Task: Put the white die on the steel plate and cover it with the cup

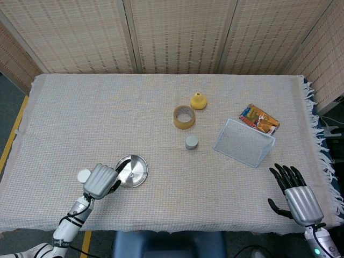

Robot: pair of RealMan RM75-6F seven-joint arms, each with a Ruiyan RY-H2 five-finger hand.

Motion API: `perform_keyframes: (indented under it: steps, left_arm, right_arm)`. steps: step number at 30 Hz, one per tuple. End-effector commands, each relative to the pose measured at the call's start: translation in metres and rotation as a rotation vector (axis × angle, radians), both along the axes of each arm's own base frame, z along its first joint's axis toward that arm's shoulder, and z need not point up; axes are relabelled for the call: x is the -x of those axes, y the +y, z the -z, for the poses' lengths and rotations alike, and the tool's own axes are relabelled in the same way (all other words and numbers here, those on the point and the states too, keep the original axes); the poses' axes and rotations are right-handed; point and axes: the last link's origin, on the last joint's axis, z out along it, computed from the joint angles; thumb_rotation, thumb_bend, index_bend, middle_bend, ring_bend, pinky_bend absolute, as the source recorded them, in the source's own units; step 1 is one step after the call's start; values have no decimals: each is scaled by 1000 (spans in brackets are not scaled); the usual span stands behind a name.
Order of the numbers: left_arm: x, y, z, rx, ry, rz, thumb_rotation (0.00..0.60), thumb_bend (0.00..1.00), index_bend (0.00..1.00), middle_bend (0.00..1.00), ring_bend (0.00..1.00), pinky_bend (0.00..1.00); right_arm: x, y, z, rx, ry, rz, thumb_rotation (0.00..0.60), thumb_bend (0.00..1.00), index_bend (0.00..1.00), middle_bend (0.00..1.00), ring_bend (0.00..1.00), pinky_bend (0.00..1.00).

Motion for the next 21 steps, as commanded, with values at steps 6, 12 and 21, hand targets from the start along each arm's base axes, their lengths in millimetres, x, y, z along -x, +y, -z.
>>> perform_keyframes:
  steps: [6, 12, 21]
  left_arm:
    - [36, -16, -32, -85, 58, -132, 600, 359, 30, 123, 208, 623]
    - [65, -7, -47, -127, 76, -227, 600, 355, 5, 32, 91, 595]
    - [81, 4, -41, -62, 99, -280, 600, 354, 12, 64, 115, 602]
  right_arm:
    - [2, 0, 0, -6, 0, 6, 451, 268, 0, 0, 0, 0]
    - [6, -6, 7, -15, 24, 28, 451, 269, 0, 0, 0, 0]
    - [9, -13, 14, -15, 51, 55, 451, 268, 0, 0, 0, 0]
